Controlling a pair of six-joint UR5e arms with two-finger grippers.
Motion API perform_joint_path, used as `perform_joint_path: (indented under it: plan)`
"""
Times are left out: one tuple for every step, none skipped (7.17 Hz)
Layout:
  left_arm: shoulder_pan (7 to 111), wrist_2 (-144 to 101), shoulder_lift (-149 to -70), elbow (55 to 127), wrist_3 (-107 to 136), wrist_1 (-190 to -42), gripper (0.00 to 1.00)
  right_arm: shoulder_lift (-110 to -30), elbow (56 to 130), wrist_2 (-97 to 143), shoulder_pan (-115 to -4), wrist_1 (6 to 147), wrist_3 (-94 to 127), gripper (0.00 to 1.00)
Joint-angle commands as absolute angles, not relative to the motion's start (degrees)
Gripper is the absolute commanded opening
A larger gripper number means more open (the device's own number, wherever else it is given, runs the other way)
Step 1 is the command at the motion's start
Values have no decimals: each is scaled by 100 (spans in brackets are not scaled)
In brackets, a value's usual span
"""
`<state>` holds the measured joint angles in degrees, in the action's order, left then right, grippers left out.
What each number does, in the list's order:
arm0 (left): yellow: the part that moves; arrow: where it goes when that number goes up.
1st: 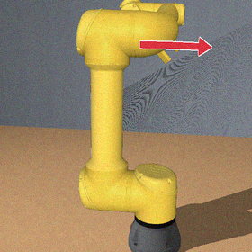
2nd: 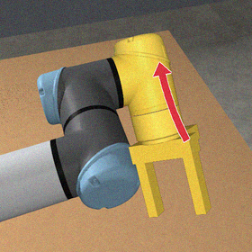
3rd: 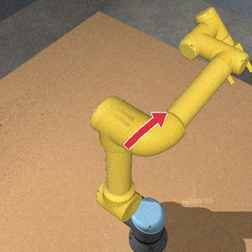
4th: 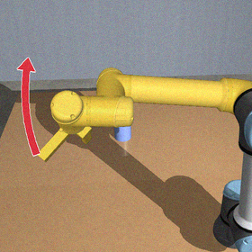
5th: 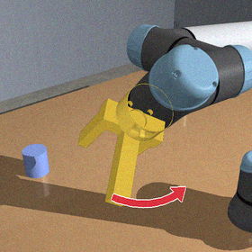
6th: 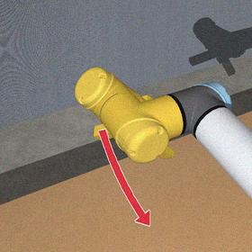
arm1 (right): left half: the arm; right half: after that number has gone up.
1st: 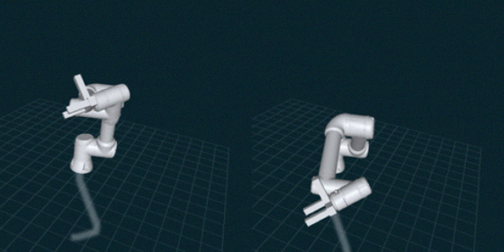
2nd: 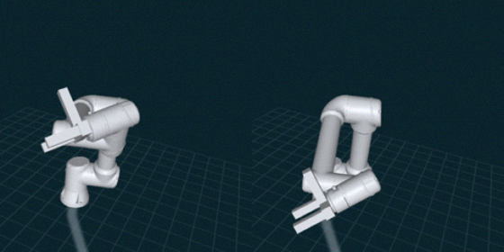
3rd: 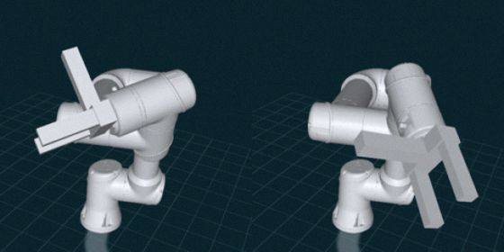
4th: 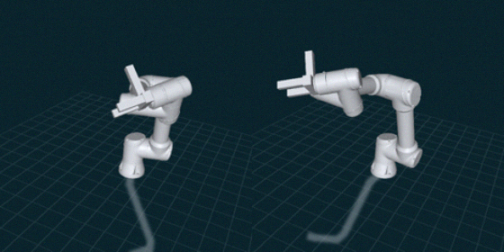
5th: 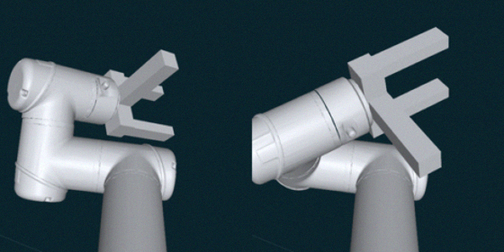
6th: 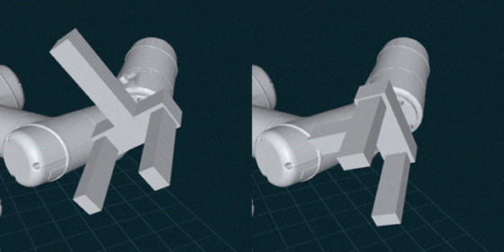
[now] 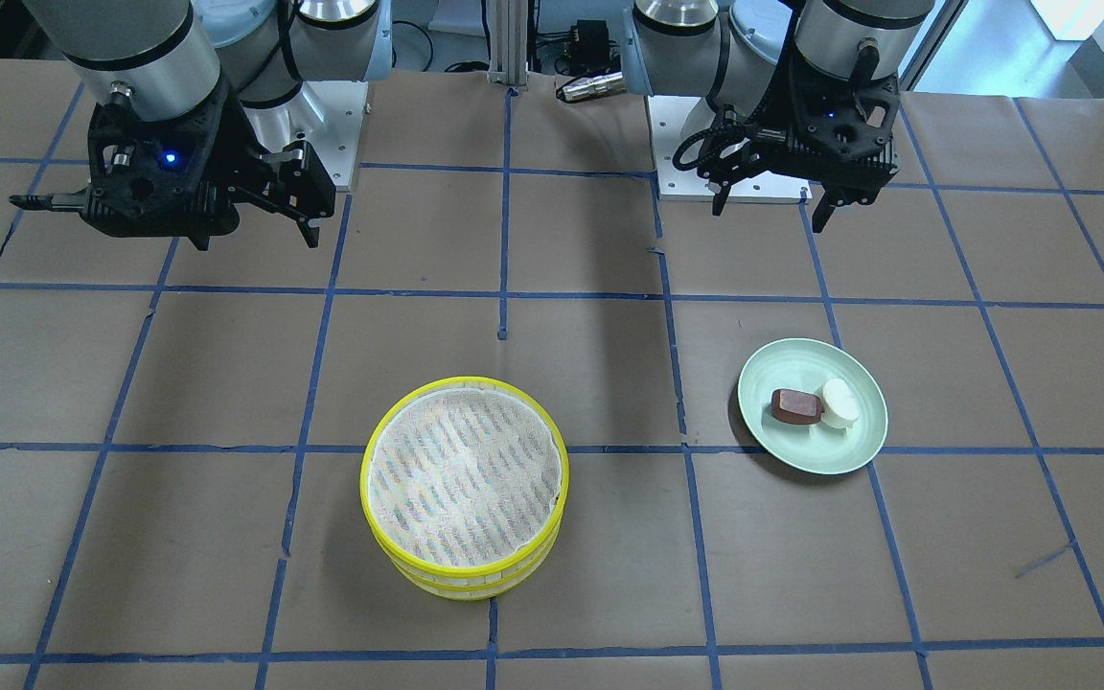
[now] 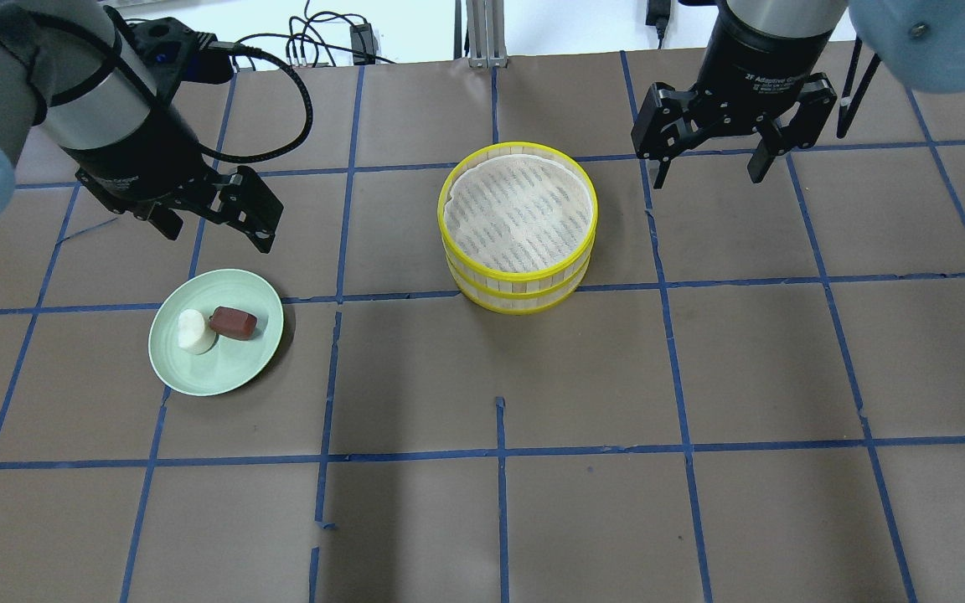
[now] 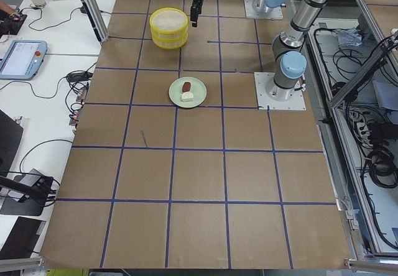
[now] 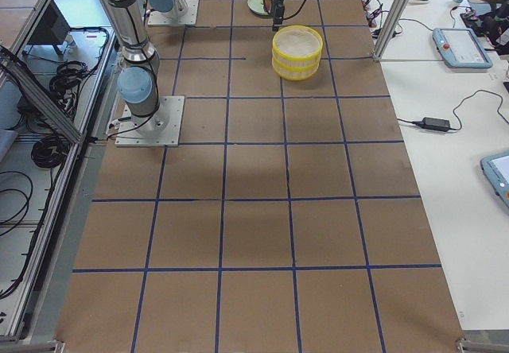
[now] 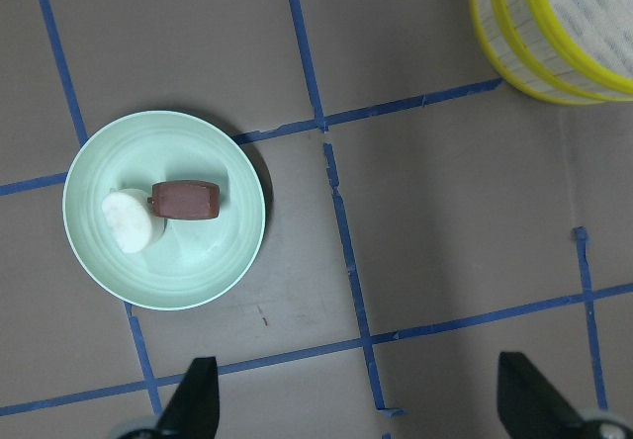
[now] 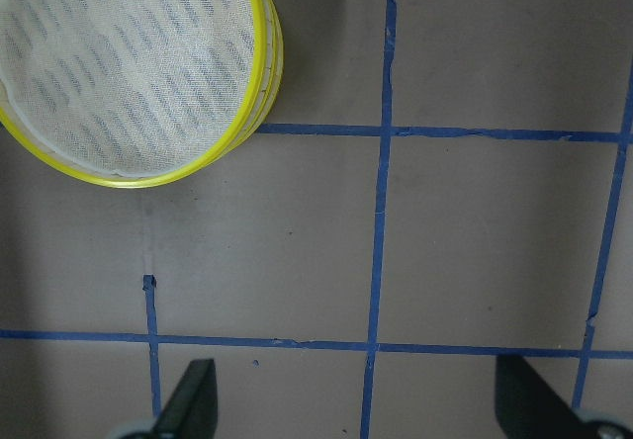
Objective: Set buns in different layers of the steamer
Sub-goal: 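Lower the left gripper onto the white bun while the right grasps the steamer rim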
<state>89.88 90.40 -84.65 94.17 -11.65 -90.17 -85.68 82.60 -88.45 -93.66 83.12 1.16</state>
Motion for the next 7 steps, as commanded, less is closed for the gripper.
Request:
perform_joint_path:
  plan:
    - [8991, 9035, -8464, 9422, -1169, -9018, 100, -8543, 8297, -8859, -9395, 8314, 166, 100]
    - [8991, 9070, -8455, 9422, -1178, -9035, 100, -8517, 8436, -8790, -9396, 8375, 184, 100]
    - [8974, 9088, -8559, 9483, -1195, -9026, 100, -8177, 8559, -8693, -9413, 9211, 150, 100]
    - [8869, 9070, -8621, 9892, -1187, -8800, 100, -7643, 8561, -8840, -9526, 10212, 123, 100]
    - [8833, 9157, -8674, 10410, -1456, -8102, 100, -7316, 8543, -8833, -9727, 10413, 254, 100]
    - [8642, 9645, -8849, 10859, -1763, -7451, 100, -6895, 8534, -8824, -9738, 10789, 342, 91]
    - [8205, 9720, -9225, 11159, -2245, -6844, 100, -6769, 8595, -8816, -9747, 10880, 386, 91]
